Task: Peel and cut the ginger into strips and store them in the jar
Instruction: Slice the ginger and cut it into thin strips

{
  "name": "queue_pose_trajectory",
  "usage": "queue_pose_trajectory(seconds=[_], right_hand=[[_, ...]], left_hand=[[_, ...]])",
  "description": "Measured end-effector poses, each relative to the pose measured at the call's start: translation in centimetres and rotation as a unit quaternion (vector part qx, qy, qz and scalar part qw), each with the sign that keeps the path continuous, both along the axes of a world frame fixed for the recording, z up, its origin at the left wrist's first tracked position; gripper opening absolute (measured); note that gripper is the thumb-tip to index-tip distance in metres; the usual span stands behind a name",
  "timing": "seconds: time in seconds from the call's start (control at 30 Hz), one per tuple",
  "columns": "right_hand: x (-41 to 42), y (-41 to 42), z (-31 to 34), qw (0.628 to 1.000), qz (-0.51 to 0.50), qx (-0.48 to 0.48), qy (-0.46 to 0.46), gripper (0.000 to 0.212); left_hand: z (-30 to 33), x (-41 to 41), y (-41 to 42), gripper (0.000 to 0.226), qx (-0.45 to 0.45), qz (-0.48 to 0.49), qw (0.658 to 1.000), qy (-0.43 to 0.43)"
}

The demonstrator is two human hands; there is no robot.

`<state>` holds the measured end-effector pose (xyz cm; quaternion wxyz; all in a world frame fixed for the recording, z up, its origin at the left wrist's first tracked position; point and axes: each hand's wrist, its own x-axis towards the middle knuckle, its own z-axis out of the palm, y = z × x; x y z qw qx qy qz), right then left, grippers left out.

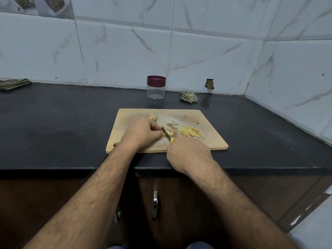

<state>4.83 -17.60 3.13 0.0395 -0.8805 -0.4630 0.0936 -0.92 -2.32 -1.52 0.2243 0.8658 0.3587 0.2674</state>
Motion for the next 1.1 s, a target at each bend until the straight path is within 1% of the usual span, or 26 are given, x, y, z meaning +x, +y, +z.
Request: queue_pose_trajectory(seconds=[0.2,0.37,0.5,0.67,0.83,0.9,1.1], right_hand=[[-0.3,0.2,0.6,1.000,0.002,-0.005,-0.010,0.030],[-0.4,-0.7,0.3,0.999,0.003,-0.032,-0.016,0.028],[-0.2,-2.3,-0.3,1.000,-0.001,-0.012,-0.021,0.022],[0.2,-3.3,-0.3,1.000,-0.008,0.001,-0.011,0.025],[0.4,-2.6,-0.2,1.000,0.019,-0.004,-0.022,0.026],[0.3,-2.3,0.1,1.000,0.014,0.000,-0.015,0.024],[-0.1,-1.2,0.6,1.000,0.001,0.011,0.008,0.028]], left_hand=[[-0.2,0.1,0.3,0.012,-0.005,-0.004,1.000,-0.002],[-0.1,0.1,0.1,0.012,-0.008,-0.005,1.000,-0.007],[0.1,-0.1,-0.3,0.009,-0.009,0.007,1.000,-0.011],[0.1,-0.2,-0.3,0.009,-0.015,0.007,1.000,-0.016],[-0.1,-0.1,0.2,0.005,-0.025,0.004,1.000,-0.011],[-0.1,-0.1,0.3,0.004,-0.031,0.005,0.999,-0.012],[-0.1,-0.1,0.3,0.009,-0.033,0.001,0.999,-0.018]])
